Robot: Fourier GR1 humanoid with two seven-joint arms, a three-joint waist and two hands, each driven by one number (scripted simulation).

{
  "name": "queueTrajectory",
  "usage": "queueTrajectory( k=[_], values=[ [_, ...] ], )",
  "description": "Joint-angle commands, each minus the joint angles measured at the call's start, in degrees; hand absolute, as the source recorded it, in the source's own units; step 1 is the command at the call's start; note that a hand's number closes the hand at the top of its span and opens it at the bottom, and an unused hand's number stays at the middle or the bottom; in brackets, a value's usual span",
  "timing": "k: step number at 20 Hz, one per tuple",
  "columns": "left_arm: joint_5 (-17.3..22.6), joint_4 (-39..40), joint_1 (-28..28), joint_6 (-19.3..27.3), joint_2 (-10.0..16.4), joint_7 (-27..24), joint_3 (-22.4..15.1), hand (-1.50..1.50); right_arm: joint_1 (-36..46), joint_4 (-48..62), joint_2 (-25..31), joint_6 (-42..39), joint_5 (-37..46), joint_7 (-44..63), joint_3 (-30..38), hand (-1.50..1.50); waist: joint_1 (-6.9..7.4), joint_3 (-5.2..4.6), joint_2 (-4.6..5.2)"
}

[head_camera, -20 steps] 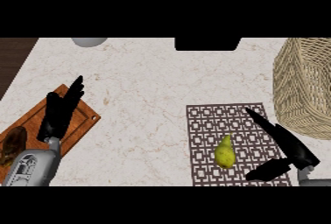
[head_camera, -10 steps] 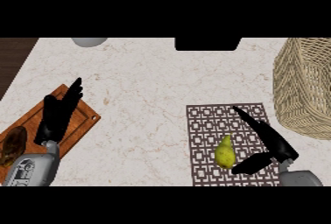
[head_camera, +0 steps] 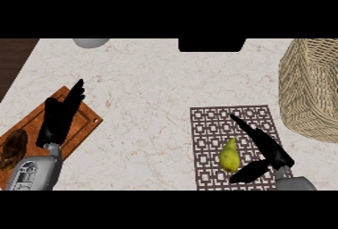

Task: Pick the pear from the placemat and place it in the basket

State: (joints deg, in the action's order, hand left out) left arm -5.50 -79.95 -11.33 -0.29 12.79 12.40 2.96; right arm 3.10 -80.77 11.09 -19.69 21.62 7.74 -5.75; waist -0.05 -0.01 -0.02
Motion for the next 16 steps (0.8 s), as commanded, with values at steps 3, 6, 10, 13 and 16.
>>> queueTrajectory(
  k=[3, 6, 10, 13, 16],
  values=[
    [-1.3, 4.2, -0.1, -0.2, -1.0, -4.2, 1.9, 0.0, -1.4, -2.1, -1.6, -0.5, 1.1, 1.1, 0.1, -1.5, -0.07, 0.0, 0.0],
    [-0.8, 0.5, -3.5, -0.9, -1.1, 3.0, 1.5, 0.0, 4.0, 7.6, -4.1, 2.5, 3.6, -1.6, 0.0, -1.5, 0.05, 0.02, 0.03],
    [-1.8, 0.2, 1.6, -1.6, -0.3, -1.5, 2.2, 0.0, -2.9, 0.5, -1.5, -0.7, 4.6, -3.3, -2.4, 1.5, -0.08, 0.0, -0.03],
    [-2.5, 2.0, 0.3, -0.1, -1.8, -1.6, 1.9, 0.0, 2.3, 11.8, -2.8, 8.5, 11.5, -12.3, -3.2, 1.5, 0.2, 0.03, 0.09],
    [-1.6, -0.3, 0.0, -2.4, -0.1, 0.2, 2.7, 0.0, 3.6, 5.7, -3.1, 6.8, 12.9, -6.2, -4.5, 1.5, 0.09, 0.01, -0.01]
  ],
)
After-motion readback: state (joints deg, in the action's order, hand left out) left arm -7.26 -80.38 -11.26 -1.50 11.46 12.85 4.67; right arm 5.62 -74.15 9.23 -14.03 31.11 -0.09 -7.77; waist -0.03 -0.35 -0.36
